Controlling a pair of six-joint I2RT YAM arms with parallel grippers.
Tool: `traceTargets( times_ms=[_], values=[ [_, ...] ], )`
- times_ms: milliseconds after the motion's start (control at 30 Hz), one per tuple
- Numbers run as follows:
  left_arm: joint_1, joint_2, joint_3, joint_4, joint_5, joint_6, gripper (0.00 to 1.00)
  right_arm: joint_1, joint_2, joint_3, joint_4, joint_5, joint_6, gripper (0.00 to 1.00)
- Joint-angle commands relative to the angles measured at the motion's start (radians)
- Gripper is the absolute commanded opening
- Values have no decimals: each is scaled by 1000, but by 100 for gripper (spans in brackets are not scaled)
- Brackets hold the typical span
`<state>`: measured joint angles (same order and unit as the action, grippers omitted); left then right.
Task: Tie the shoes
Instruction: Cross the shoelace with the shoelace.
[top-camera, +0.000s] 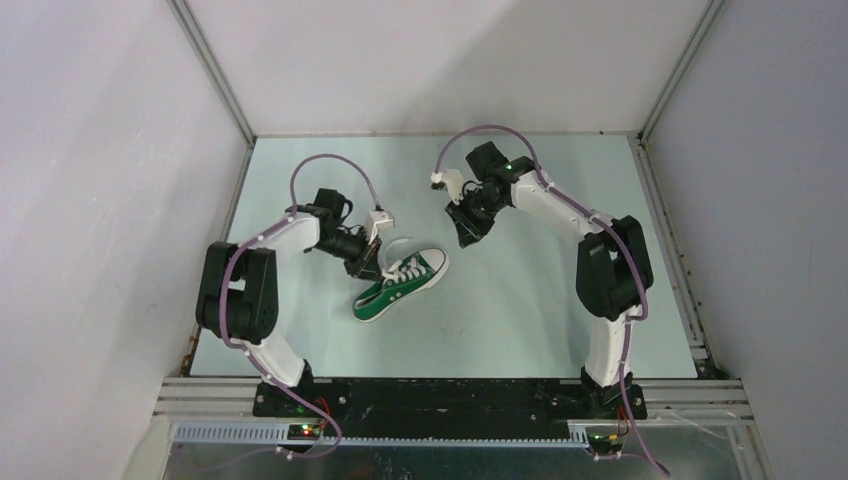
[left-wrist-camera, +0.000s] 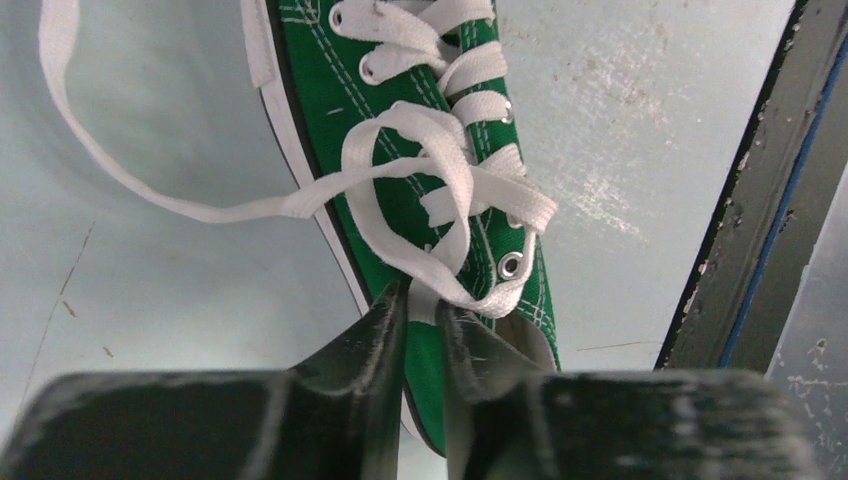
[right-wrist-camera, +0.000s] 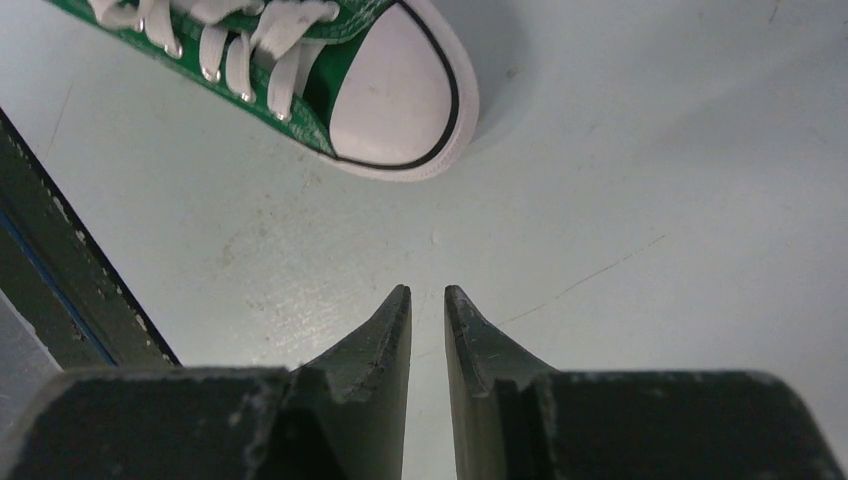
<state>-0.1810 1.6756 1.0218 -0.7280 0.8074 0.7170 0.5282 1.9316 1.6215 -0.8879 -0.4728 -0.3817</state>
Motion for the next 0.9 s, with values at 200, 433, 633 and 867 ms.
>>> traceTargets(
  times_ms=[200, 433, 633, 867],
  values=[
    [-2, -92, -27, 38, -50, -95, 0, 69, 226, 320, 38, -126, -104, 35],
    [22, -154, -69, 81, -119, -254, 0, 87, 326, 377, 246, -309, -316, 45],
    [25, -159, -88, 91, -151, -322, 0, 156, 464, 498, 211, -276, -333, 46],
    [33, -171, -79, 56, -213, -353, 0, 179, 501, 513, 234, -109, -363, 52]
  ],
)
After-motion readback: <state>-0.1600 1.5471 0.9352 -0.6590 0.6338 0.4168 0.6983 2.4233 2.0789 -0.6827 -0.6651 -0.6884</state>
